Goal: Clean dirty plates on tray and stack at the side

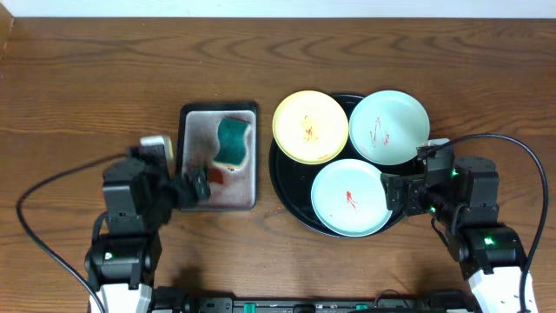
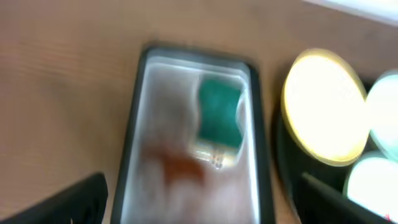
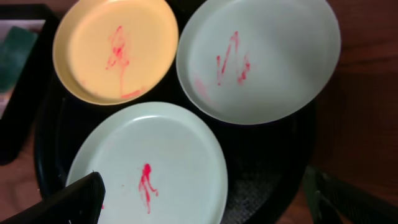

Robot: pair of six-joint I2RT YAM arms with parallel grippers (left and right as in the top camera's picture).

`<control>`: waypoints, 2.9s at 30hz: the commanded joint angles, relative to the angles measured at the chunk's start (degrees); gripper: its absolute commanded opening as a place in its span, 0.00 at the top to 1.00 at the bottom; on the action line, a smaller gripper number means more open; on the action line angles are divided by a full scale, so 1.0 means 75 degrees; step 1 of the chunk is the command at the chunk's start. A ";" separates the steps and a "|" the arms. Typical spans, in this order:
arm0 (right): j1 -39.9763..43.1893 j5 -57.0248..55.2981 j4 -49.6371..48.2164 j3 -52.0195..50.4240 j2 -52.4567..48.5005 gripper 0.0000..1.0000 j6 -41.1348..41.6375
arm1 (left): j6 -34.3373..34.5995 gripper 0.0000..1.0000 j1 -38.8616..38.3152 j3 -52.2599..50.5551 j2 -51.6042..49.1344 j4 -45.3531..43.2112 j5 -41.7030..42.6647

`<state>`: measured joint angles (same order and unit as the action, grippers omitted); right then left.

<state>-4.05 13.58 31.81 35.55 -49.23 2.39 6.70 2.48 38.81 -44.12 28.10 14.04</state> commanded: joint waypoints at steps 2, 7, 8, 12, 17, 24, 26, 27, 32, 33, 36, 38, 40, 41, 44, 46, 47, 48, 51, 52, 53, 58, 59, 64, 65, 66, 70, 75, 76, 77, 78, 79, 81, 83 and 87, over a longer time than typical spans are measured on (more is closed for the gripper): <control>-0.0067 0.0230 -0.0105 0.0140 0.0012 0.01 0.0076 | 0.0198 0.06 -0.0093 0.0326 -0.0895 -0.1107 0.0125; -0.0067 0.0230 -0.0093 0.0137 0.0012 0.01 0.0073 | -0.0099 0.09 -0.0609 0.1055 -0.2532 -0.1431 -0.0172; -0.0067 0.0233 -0.0090 0.0137 0.0012 0.01 0.0073 | -0.0166 0.09 -0.0758 0.1230 -0.2865 -0.1434 -0.0379; -0.0067 0.0230 -0.0099 0.0137 0.0012 0.01 0.0076 | -0.0291 0.10 -0.1329 0.1772 -0.4141 -0.1649 -0.1105; -0.0067 0.0230 -0.0093 0.0137 0.0012 0.01 0.0073 | -0.0239 0.12 -0.1719 0.1816 -0.5461 -0.2495 -0.1145; -0.0067 0.0224 -0.0105 0.0137 0.0012 0.01 0.0073 | -0.0233 0.27 -0.1912 0.1816 -0.6816 -0.3118 -0.1139; -0.0067 0.0224 -0.0105 0.0137 0.0012 0.01 0.0073 | -0.0233 0.32 -0.1944 0.1816 -0.7140 -0.3159 -0.1145; -0.0067 0.0224 -0.0105 0.0137 0.0012 0.01 0.0073 | -0.0233 0.32 -0.1944 0.1816 -0.7277 -0.3159 -0.1145; -0.0067 0.0224 -0.0105 0.0137 0.0012 0.01 0.0070 | -0.0230 0.43 -0.1944 0.1813 -0.7813 -0.3121 -0.1142; -0.0067 0.0224 -0.0105 0.0137 0.0012 0.01 0.0073 | -0.0233 0.46 -0.1944 0.1813 -0.7834 -0.3077 -0.1145; -0.0067 0.0224 -0.0105 0.0137 0.0012 0.01 0.0070 | -0.0233 0.67 -0.1941 0.1807 -0.7825 -0.3016 -0.1145; -0.0067 0.0224 -0.0105 0.0137 0.0012 0.01 0.0073 | -0.0233 0.91 -0.1941 0.1810 -0.7697 -0.2894 -0.1145; -0.0064 0.0219 -0.0105 0.0137 0.0012 0.01 0.0073 | -0.0233 0.92 -0.1941 0.1810 -0.7481 -0.2655 -0.1174; -0.0067 0.0201 -0.0105 0.0137 0.0012 0.01 0.0073 | -0.0230 0.93 -0.1941 0.1810 -0.7361 -0.2524 -0.1177; -0.0064 0.0166 -0.0102 0.0137 0.0012 0.01 0.0073 | -0.0134 0.93 -0.1912 0.1807 -0.6892 -0.2066 -0.1198; -0.0064 0.0166 -0.0096 0.0137 0.0012 0.01 0.0073 | 0.0105 0.93 -0.1906 0.1807 -0.6551 -0.1807 -0.1195; -0.0064 0.0166 -0.0093 0.0137 0.0012 0.01 0.0073 | 0.0189 0.93 -0.1906 0.1807 -0.6397 -0.1667 -0.1192; -0.0067 0.0169 -0.0090 0.0137 0.0012 0.01 0.0073 | 0.0254 0.93 -0.1906 0.1807 -0.6248 -0.1521 -0.1186; -0.0067 0.0169 -0.0029 0.0137 0.0003 0.01 0.0073 | 0.0300 0.93 -0.1906 0.1807 -0.5989 -0.1049 -0.1131; -0.0067 0.0169 0.0006 0.0137 -0.0017 0.01 0.0073 | 0.0300 0.93 -0.1906 0.1807 -0.5989 -0.0941 -0.1131; -0.0067 0.0172 0.0020 0.0137 -0.0044 0.01 0.0076 | 0.0300 0.93 -0.1906 0.1798 -0.5998 -0.0839 -0.1125; -0.0067 0.0172 0.0009 0.0137 -0.0309 0.01 0.0076 | 0.0286 0.93 -0.1906 0.1682 -0.6015 -0.0804 -0.0691; -0.0067 0.0172 0.0009 0.0137 -0.0376 0.01 0.0076 | 0.0286 0.93 -0.1906 0.1682 -0.6012 -0.0828 -0.0705; -0.0067 0.0169 -0.0085 0.0137 -0.0653 0.01 0.0073 | 0.0358 0.93 -0.1714 0.1684 -0.5823 -0.1008 -0.0702; -0.0067 0.0169 -0.0105 0.0137 -0.0682 0.01 0.0070 | 0.0443 0.93 -0.1655 0.1684 -0.5738 -0.1011 -0.0699; -0.0067 0.0169 -0.0131 0.0137 -0.0714 0.01 0.0067 | 0.0539 0.93 -0.1574 0.1684 -0.5590 -0.1008 -0.0635; -0.0067 0.0169 -0.0152 0.0137 -0.0752 0.01 0.0067 | 0.0729 0.93 -0.1265 0.1547 -0.4919 -0.1169 0.0163; -0.0067 0.0169 -0.0152 0.0137 -0.0822 0.01 0.0067 | 0.1326 0.93 -0.1195 0.0370 -0.3640 -0.2372 0.0233; -0.0067 0.0169 -0.0143 0.0137 -0.0825 0.01 0.0067 | 0.1483 0.93 -0.1195 0.0105 -0.3433 -0.2693 0.0201; -0.0067 0.0169 -0.0131 0.0137 -0.0833 0.01 0.0064 | 0.1635 0.92 -0.1195 -0.0233 -0.3185 -0.3147 0.0184; -0.0067 0.0169 -0.0131 0.0137 -0.0831 0.01 0.0067 | 0.1722 0.93 -0.1195 -0.0504 -0.3010 -0.3558 0.0187; -0.0067 0.0169 -0.0131 0.0137 -0.0831 0.01 0.0064 | 0.1784 0.93 -0.1198 -0.0743 -0.2873 -0.3955 0.0187; -0.0067 0.0169 -0.0154 0.0137 -0.0833 0.01 0.0067 | 0.1886 0.93 -0.1195 -0.1142 -0.2713 -0.4596 0.0184; -0.0067 0.0166 -0.0160 0.0137 -0.0833 0.01 0.0067 | 0.2014 0.93 -0.1195 -0.1320 -0.2713 -0.4794 0.0187; -0.0067 0.0169 -0.0163 0.0137 -0.0831 0.01 0.0067 | 0.2011 0.93 -0.1198 -0.1332 -0.2914 -0.4861 0.0187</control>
<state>-4.05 14.61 30.68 35.62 -55.37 2.39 20.45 -6.63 28.71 -65.28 -7.16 14.94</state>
